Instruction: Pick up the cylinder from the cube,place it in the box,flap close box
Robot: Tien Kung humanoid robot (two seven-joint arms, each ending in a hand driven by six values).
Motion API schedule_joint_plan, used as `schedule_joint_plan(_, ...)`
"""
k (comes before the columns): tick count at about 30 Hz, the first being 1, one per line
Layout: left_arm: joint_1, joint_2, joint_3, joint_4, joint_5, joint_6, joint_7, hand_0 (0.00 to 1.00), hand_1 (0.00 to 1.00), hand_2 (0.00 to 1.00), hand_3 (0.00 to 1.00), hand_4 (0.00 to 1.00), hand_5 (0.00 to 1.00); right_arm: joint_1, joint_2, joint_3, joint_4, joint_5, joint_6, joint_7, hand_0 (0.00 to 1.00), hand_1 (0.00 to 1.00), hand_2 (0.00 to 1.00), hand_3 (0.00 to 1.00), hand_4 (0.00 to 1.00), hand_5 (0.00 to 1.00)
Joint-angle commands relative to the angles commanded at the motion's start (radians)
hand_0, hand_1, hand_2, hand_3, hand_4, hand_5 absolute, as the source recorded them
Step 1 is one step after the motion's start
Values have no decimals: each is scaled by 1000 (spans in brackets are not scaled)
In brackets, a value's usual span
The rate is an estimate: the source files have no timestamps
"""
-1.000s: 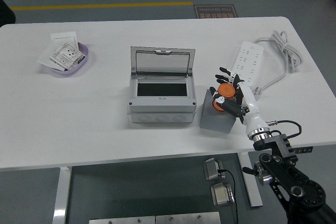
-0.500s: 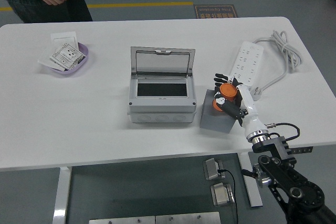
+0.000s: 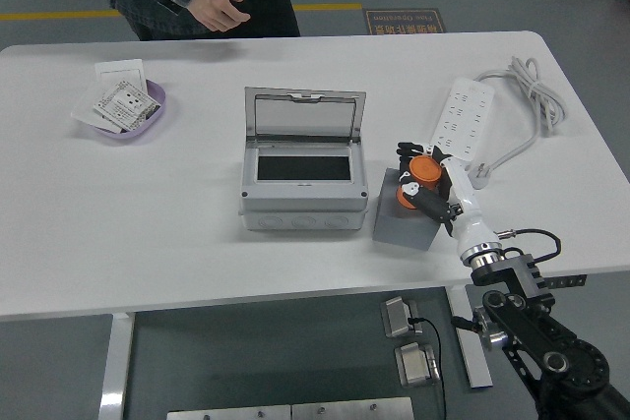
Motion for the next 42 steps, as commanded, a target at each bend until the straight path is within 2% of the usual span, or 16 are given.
schedule_joint_plan(2, -1, 0, 2, 0, -2, 1, -1, 658, 699, 674, 719, 789, 526, 2, -3, 1, 6, -9, -5, -5, 784, 697, 646, 594, 2, 22)
schedule_joint_plan(3, -1, 0, 3, 0, -3, 1, -1, 659, 700, 674, 718, 790, 527, 4, -4, 2, 8, -14, -8, -7, 771, 654, 603, 527, 2, 2)
schedule_joint_plan(8, -2, -1, 7, 0, -7, 2, -2, 659, 700, 674, 718, 790, 527, 12, -11, 8, 17, -39, -18, -17, 771, 654, 603, 527, 2, 2)
schedule_joint_plan(9, -2, -1, 8, 0, -9, 2, -3, 659, 699, 674, 719, 790, 528, 15, -13, 10, 20, -47, -21, -20, 691, 585, 573, 519, 41, 2)
schedule_joint_plan(14, -2, 0, 11, 0, -11, 3, -4, 659, 699, 674, 719, 790, 528, 31, -26, 17, 41, -107, -49, -45, 691, 585, 573, 519, 41, 2)
schedule_joint_plan(15, -2, 0, 11, 0, -12, 3, -4, 659, 699, 674, 718, 789, 530, 38, -30, 17, 49, -132, -59, -55, 590, 384, 521, 512, 82, 2)
schedule_joint_plan(20, -2, 0, 12, 0, -13, 5, -4, 659, 699, 674, 718, 789, 530, 81, -50, 10, 76, -235, -92, -97, 590, 384, 521, 512, 82, 2)
schedule_joint_plan(21, -2, 0, 12, 0, -13, 5, -4, 659, 699, 674, 718, 790, 531, 93, -54, 7, 79, -257, -97, -106, 517, 340, 516, 507, 65, 2)
schedule_joint_plan(24, -3, 0, 12, 0, -14, 6, -4, 659, 699, 674, 718, 790, 531, 126, -64, -9, 83, -321, -108, -133, 517, 340, 516, 507, 65, 2)
schedule_joint_plan(26, -3, 0, 10, 0, -12, 6, -3, 659, 699, 674, 718, 790, 531, 154, -70, -32, 81, -363, -113, -153, 517, 340, 516, 507, 65, 2)
schedule_joint_plan(27, -3, 0, 8, 0, -10, 7, -3, 659, 698, 673, 719, 790, 534, 169, -74, -48, 78, -386, -115, -164, 261, 267, 518, 512, 63, 2)
schedule_joint_plan(32, -1, 2, -4, 0, 2, 6, -1, 659, 698, 673, 719, 790, 534, 239, -80, -136, 58, -486, -114, -209, 261, 267, 518, 512, 63, 2)
schedule_joint_plan(33, 0, 3, -8, 0, 6, 6, 0, 659, 698, 674, 719, 790, 534, 254, -78, -154, 53, -503, -113, -216, 121, 235, 517, 514, 71, 2)
schedule_joint_plan(38, 6, 7, -35, 0, 34, 5, 7, 659, 698, 674, 719, 790, 534, 331, -58, -264, 23, -565, -105, -246, 121, 235, 517, 514, 71, 2)
schedule_joint_plan(39, 7, 8, -39, 0, 38, 5, 8, 659, 698, 675, 718, 790, 535, 347, -53, -288, 14, -573, -103, -250, 66, 209, 518, 514, 83, 2)
schedule_joint_plan(42, 8, 11, -45, 0, 44, 5, 9, 659, 698, 675, 718, 790, 535, 385, -36, -352, -14, -584, -98, -257, 66, 209, 518, 514, 83, 2)
